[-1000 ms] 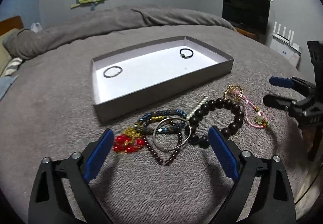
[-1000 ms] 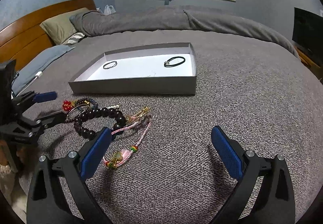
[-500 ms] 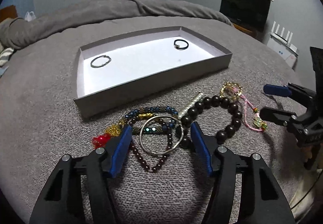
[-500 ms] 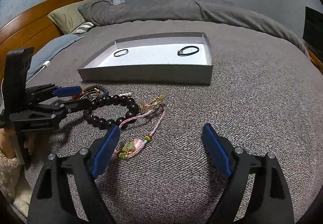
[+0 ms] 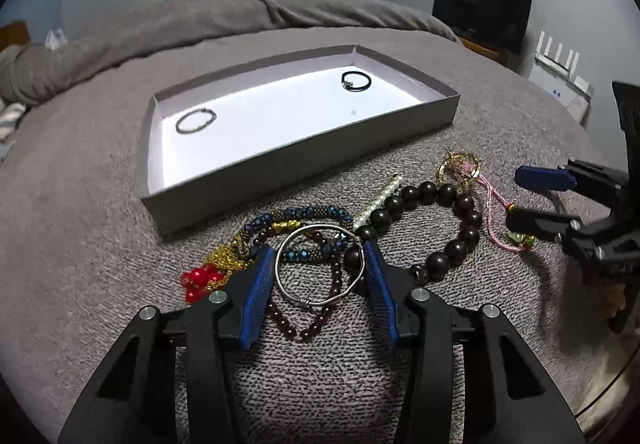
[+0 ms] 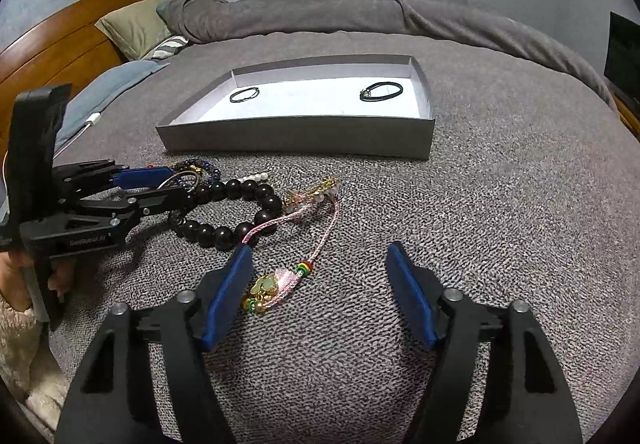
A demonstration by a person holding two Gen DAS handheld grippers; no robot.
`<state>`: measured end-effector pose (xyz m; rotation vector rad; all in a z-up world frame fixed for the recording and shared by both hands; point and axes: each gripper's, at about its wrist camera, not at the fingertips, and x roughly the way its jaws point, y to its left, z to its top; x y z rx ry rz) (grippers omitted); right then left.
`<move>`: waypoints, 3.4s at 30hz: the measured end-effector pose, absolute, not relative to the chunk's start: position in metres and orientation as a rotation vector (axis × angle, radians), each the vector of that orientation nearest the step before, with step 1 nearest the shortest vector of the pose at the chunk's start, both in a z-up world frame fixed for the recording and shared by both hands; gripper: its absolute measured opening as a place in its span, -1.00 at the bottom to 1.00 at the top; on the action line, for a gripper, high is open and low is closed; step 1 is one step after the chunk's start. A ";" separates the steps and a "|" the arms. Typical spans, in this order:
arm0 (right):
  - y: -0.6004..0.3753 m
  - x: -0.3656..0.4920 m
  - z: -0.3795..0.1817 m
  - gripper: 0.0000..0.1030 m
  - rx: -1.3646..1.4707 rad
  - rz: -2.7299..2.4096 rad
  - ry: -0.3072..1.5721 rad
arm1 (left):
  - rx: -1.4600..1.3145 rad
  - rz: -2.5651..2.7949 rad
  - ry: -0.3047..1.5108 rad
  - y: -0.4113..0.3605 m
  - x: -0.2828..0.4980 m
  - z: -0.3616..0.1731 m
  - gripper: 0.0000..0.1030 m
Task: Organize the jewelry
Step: 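Grasp the pink string bracelet with the right tool while the left tool grasps another silver bangle, then carry both bracelets into the tray and lower them onto its floor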
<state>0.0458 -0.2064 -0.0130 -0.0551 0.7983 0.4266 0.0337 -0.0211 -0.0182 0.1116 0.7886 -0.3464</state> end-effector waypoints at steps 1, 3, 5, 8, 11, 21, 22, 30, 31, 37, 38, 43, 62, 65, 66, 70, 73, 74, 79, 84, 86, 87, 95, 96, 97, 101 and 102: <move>-0.206 0.046 -0.014 0.18 -0.052 0.426 0.803 | 0.115 -0.348 0.784 -0.021 0.033 -0.017 -0.07; -0.205 0.048 -0.016 0.08 -0.048 0.424 0.811 | 0.120 -0.351 0.774 -0.021 0.031 -0.015 -0.07; -0.204 0.048 -0.018 -0.06 -0.052 0.421 0.817 | 0.134 -0.346 0.751 -0.021 0.027 -0.012 -0.07; -0.202 0.049 -0.021 -0.28 -0.053 0.428 0.832 | 0.133 -0.343 0.732 -0.020 0.025 -0.008 -0.07; -0.201 0.049 -0.024 -0.44 -0.050 0.427 0.843 | 0.142 -0.334 0.721 -0.020 0.024 -0.006 -0.07; -0.209 0.044 -0.014 -0.89 -0.014 0.424 0.807 | 0.151 -0.323 0.711 -0.017 0.023 -0.007 -0.07; -0.209 0.042 -0.011 -0.89 -0.014 0.421 0.791 | 0.153 -0.322 0.709 -0.016 0.023 -0.006 -0.07; -0.223 0.037 0.016 -0.89 0.023 0.371 0.667 | 0.139 -0.305 0.686 -0.009 0.020 0.000 -0.07; -0.224 0.038 0.018 -0.89 0.025 0.368 0.661 | 0.136 -0.302 0.685 -0.007 0.020 0.001 -0.07; -0.228 0.037 0.034 -0.89 0.026 0.343 0.606 | 0.112 -0.286 0.669 0.001 0.020 0.006 -0.07; -0.228 0.037 0.035 -0.89 0.027 0.340 0.600 | 0.108 -0.286 0.669 0.002 0.021 0.006 -0.07; -0.232 0.036 0.042 -0.89 0.036 0.327 0.580 | 0.105 -0.285 0.675 0.006 0.022 0.006 -0.07; -0.232 0.053 0.072 -0.89 0.047 0.283 0.507 | 0.074 -0.239 0.651 0.016 0.032 0.020 -0.07; -0.229 0.068 0.084 -0.89 0.052 0.270 0.484 | 0.063 -0.222 0.625 0.021 0.041 0.035 -0.07; -0.229 0.072 0.087 -0.89 0.059 0.271 0.480 | 0.061 -0.219 0.618 0.022 0.044 0.039 -0.07; -0.223 0.101 0.098 -0.89 0.115 0.294 0.475 | 0.061 -0.200 0.612 0.023 0.066 0.051 -0.07; -0.214 0.119 0.095 -0.89 0.130 0.298 0.477 | 0.047 -0.178 0.620 0.024 0.090 0.056 -0.07; -0.211 0.125 0.091 -0.89 0.128 0.296 0.479 | 0.038 -0.170 0.625 0.024 0.099 0.056 -0.07; -0.206 0.152 0.065 -0.89 0.138 0.291 0.517 | -0.003 -0.141 0.687 0.032 0.131 0.038 -0.07; -0.207 0.176 0.030 -0.89 0.138 0.282 0.611 | 0.041 -0.132 0.784 0.036 0.148 0.008 -0.07; -0.205 0.180 0.022 -0.89 0.130 0.285 0.640 | 0.035 -0.139 0.807 0.039 0.151 0.002 -0.07; -0.203 0.181 0.019 -0.89 0.123 0.284 0.651 | 0.037 -0.138 0.811 0.040 0.151 0.001 -0.07; -0.198 0.180 0.009 -0.89 0.087 0.273 0.689 | 0.081 -0.148 0.806 0.034 0.146 -0.001 -0.07; -0.198 0.180 0.008 -0.89 0.086 0.273 0.695 | 0.082 -0.151 0.807 0.034 0.146 -0.002 -0.07; -0.198 0.180 0.007 -0.89 0.085 0.273 0.700 | 0.084 -0.150 0.808 0.034 0.146 -0.002 -0.07; -0.197 0.179 0.006 -0.89 0.069 0.265 0.716 | 0.094 -0.171 0.814 0.032 0.143 -0.004 -0.07; -0.197 0.180 0.005 -0.89 0.069 0.264 0.722 | 0.099 -0.178 0.820 0.031 0.143 -0.005 -0.07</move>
